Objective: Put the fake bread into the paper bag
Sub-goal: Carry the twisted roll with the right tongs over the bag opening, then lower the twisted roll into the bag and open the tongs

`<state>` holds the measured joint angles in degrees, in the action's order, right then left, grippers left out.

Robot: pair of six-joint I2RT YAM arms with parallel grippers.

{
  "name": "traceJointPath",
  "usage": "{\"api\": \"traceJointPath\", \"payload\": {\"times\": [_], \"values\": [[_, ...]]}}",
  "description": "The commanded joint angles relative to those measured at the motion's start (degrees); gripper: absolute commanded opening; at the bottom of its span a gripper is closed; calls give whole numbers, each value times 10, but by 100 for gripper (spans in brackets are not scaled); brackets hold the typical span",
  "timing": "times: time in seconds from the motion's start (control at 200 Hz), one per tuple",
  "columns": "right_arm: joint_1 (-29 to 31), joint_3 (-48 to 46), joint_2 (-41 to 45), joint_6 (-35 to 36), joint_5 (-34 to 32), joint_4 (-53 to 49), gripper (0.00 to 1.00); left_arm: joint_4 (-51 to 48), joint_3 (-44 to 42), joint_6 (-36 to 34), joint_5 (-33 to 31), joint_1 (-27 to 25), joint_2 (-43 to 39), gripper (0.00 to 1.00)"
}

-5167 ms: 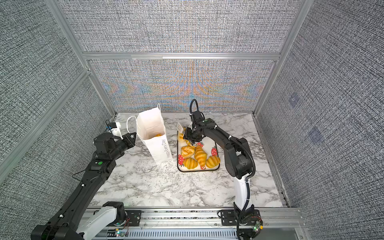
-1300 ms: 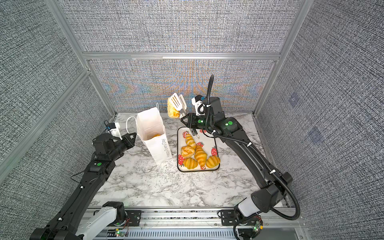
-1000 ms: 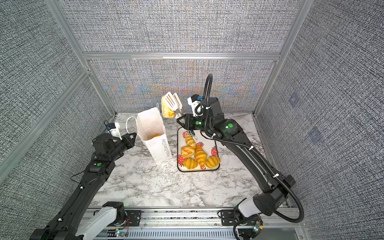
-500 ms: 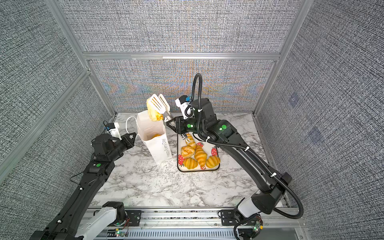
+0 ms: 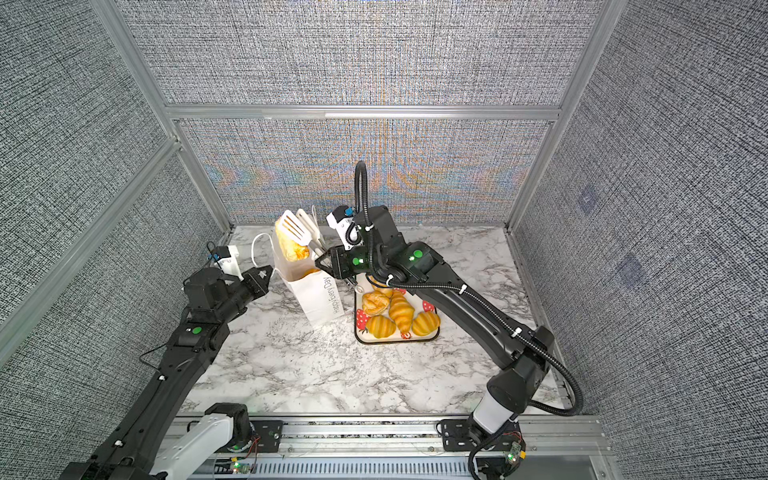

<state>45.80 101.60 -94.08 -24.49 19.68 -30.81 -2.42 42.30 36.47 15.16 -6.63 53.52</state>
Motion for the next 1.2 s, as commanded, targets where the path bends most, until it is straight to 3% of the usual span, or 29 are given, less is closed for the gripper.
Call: {"api": "traceJointPath", "payload": {"times": [0.0,0.59,1.195], "values": [[1,9,-10,7,-20,-1,32,-4,0,-3,4,0,0,0],[0,47,-70,17,-72,-75,34,8,0,-4,4,0,12,0],[0,54,-80,19,-83,-88,50,20,-6,-2,8,0,22,0]]}}
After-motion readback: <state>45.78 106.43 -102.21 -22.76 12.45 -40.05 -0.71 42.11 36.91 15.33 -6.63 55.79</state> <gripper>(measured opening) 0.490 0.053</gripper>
